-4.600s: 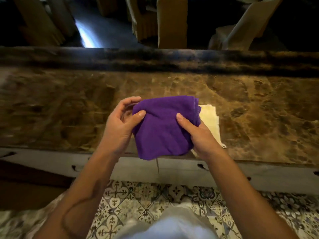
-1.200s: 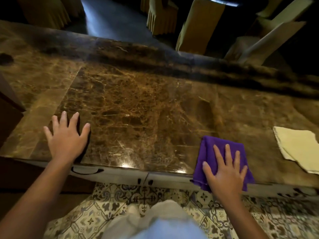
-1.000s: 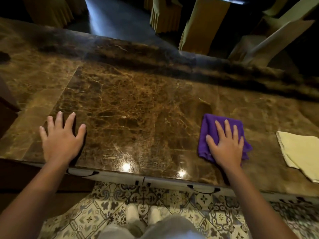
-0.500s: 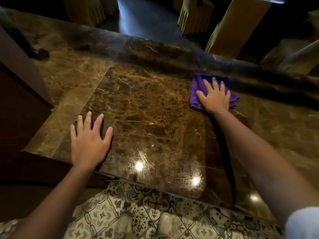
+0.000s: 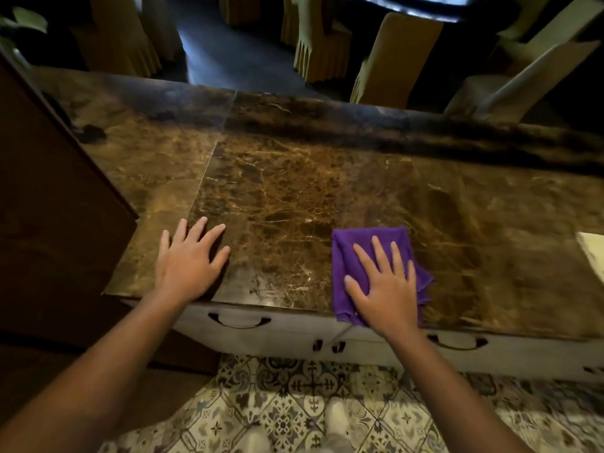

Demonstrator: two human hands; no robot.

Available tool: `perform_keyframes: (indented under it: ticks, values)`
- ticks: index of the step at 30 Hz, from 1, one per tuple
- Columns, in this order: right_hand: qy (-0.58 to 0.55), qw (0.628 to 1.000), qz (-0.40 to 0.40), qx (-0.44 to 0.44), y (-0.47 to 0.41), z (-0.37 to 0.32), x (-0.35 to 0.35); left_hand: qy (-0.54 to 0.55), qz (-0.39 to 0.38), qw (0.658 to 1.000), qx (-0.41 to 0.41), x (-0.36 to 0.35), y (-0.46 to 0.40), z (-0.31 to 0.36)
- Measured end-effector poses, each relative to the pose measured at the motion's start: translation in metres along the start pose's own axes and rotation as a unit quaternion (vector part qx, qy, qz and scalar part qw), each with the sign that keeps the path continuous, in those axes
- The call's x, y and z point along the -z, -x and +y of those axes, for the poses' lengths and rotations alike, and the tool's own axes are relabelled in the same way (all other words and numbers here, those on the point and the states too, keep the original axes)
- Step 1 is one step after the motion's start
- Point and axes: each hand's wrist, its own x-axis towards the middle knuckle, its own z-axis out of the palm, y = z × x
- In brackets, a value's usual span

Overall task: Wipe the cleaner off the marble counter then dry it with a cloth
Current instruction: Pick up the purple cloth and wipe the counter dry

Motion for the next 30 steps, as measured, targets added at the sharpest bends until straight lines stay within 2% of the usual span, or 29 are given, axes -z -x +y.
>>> perform_keyframes:
  ticks: [3,7,13,17,22,25,30]
  values:
    - [0.009,0.998,0.018,-0.058,0.033,-0.015,-0.007,0.027,-0.003,1.0,0.013,-0.005,0.003,-0.003]
    - [0.023,0.995,0.017,-0.1,0.021,-0.03,-0.01,0.051,0.032,0.998,0.034,-0.015,0.005,-0.002]
    - [0.016,0.992,0.004,-0.121,-0.072,-0.019,0.002,0.045,0.077,0.996,0.02,-0.02,0.008,-0.001]
    - [-0.002,0.989,0.005,-0.146,-0.169,-0.007,0.007,0.047,0.096,0.994,0.014,-0.023,0.008,-0.001]
    - [-0.036,0.991,-0.025,-0.125,-0.309,-0.018,0.002,0.053,0.086,0.994,0.03,-0.026,-0.004,-0.005]
    - [-0.034,0.993,-0.056,-0.102,-0.358,-0.036,0.001,0.064,0.099,0.993,0.024,-0.026,-0.004,-0.005]
    - [-0.04,0.997,-0.053,-0.047,-0.344,-0.051,-0.001,0.053,0.111,0.992,0.022,-0.024,-0.006,-0.002]
